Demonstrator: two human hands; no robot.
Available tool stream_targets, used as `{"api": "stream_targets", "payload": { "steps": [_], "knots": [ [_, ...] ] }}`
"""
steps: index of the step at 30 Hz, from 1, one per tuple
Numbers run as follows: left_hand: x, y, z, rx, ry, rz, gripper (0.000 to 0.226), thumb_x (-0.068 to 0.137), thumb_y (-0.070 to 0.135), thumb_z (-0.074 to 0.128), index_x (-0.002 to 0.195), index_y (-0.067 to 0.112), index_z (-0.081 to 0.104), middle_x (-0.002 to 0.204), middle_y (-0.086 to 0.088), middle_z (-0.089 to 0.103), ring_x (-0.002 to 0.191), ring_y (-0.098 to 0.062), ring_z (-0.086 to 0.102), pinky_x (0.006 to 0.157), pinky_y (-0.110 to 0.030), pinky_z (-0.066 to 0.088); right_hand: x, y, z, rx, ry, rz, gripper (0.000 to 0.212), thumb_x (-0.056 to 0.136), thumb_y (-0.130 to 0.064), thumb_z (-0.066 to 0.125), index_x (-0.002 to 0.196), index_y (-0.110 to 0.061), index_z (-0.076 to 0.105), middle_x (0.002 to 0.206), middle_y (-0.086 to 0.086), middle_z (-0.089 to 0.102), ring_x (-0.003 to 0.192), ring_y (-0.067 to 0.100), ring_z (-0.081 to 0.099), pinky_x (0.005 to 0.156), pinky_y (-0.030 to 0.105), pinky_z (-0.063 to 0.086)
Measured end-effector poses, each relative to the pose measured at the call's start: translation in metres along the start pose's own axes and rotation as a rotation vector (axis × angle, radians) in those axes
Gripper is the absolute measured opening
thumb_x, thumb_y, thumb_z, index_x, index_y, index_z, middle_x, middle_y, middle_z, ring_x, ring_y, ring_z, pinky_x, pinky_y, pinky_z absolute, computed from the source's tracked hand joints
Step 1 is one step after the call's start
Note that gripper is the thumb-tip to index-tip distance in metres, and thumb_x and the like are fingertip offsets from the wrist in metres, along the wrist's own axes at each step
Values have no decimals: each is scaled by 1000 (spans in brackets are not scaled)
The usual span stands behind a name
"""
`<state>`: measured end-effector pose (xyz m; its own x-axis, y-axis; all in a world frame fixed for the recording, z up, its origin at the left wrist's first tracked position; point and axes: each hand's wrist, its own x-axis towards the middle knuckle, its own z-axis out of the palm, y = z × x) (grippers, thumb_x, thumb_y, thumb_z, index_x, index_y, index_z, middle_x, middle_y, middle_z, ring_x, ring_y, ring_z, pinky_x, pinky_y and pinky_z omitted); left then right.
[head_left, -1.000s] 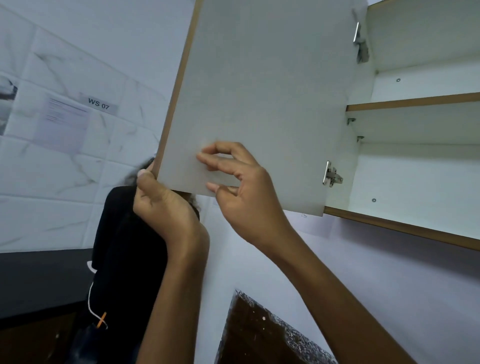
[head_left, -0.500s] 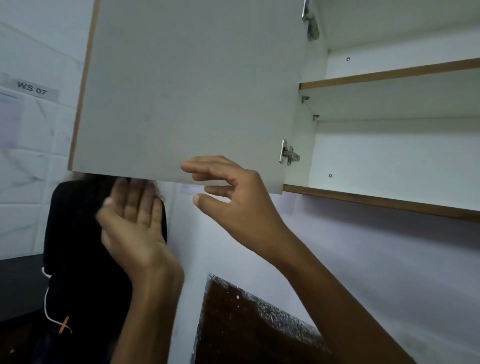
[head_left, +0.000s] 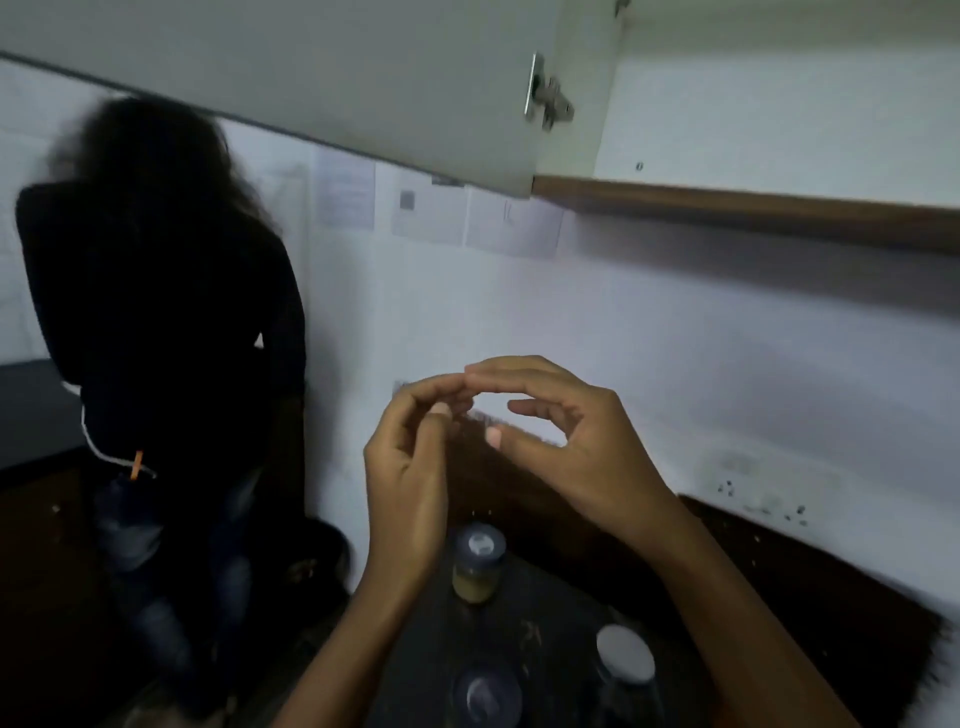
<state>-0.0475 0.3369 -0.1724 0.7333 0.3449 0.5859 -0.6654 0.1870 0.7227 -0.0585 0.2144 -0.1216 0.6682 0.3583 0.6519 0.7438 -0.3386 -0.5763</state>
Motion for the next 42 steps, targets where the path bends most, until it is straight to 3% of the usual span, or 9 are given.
{"api": "stream_targets", "payload": {
  "steps": [9, 14, 19, 26, 29, 32, 35, 39, 42],
  "knots": [
    [-73, -66, -60, 242, -178, -213, 30, 93, 0, 46, 96, 25, 62, 92, 16, 67, 92, -1, 63, 78, -15, 49, -79, 70, 57, 74, -160, 256, 39, 80, -2, 64, 112, -24, 64, 123, -15, 56, 119, 4, 50, 98, 31, 46],
    [-111, -115, -97, 371, -324, -431, 35, 92, -1, 48, 102, 31, 57, 104, 6, 66, 103, -8, 62, 88, -24, 49, -122, 118, 95, 67, -246, 428, 43, 78, 2, 64, 114, -22, 62, 120, -14, 57, 115, -7, 48, 94, 13, 41],
    [-148, -153, -110, 540, -529, -610, 37, 92, 2, 50, 126, 15, 53, 123, 2, 58, 112, -5, 53, 84, -1, 38, -167, 165, 111, -3, -266, 680, 48, 75, 4, 64, 118, -16, 60, 122, -6, 58, 119, 10, 50, 104, 26, 39],
    [-165, -199, -107, 866, -816, -644, 56, 92, 15, 52, 144, 13, 31, 155, -5, 21, 142, -16, 21, 111, -23, 17, -207, 224, 123, -241, -296, 925, 82, 69, -12, 77, 139, -22, 37, 155, 5, 13, 140, 30, 17, 112, 42, 26],
    [-171, -209, -106, 950, -898, -607, 59, 91, 16, 51, 146, 15, 28, 157, -6, 13, 144, -20, 15, 114, -28, 15, -216, 233, 133, -139, -263, 987, 88, 68, -12, 79, 142, -22, 31, 156, 9, 2, 141, 28, 15, 111, 35, 25],
    [-177, -214, -107, 1016, -934, -602, 56, 94, 21, 47, 147, 18, 26, 157, -2, 9, 144, -24, 11, 115, -35, 17, -221, 237, 142, -93, -213, 996, 78, 70, -6, 76, 138, -14, 39, 151, 12, 18, 137, 25, 27, 103, 24, 30],
    [-179, -214, -110, 1052, -969, -592, 57, 96, 21, 45, 148, 22, 22, 158, 2, 4, 145, -24, 4, 115, -39, 18, -224, 239, 144, -96, -134, 975, 66, 67, -6, 78, 128, -11, 53, 139, 10, 40, 126, 23, 42, 98, 23, 37],
    [-174, -208, -116, 1025, -1011, -528, 63, 93, 17, 48, 148, 26, 18, 158, 5, 0, 145, -22, 4, 115, -43, 22, -224, 230, 137, -39, -103, 980, 56, 69, -9, 77, 121, -12, 58, 132, 7, 47, 123, 21, 45, 100, 31, 42],
    [-172, -200, -120, 981, -1031, -388, 83, 87, 19, 58, 149, 25, 2, 153, 11, -16, 146, -20, 3, 114, -46, 25, -221, 216, 123, 9, -91, 962, 43, 74, -20, 74, 116, -19, 61, 124, 3, 50, 114, 16, 49, 92, 27, 44]
  ]
}}
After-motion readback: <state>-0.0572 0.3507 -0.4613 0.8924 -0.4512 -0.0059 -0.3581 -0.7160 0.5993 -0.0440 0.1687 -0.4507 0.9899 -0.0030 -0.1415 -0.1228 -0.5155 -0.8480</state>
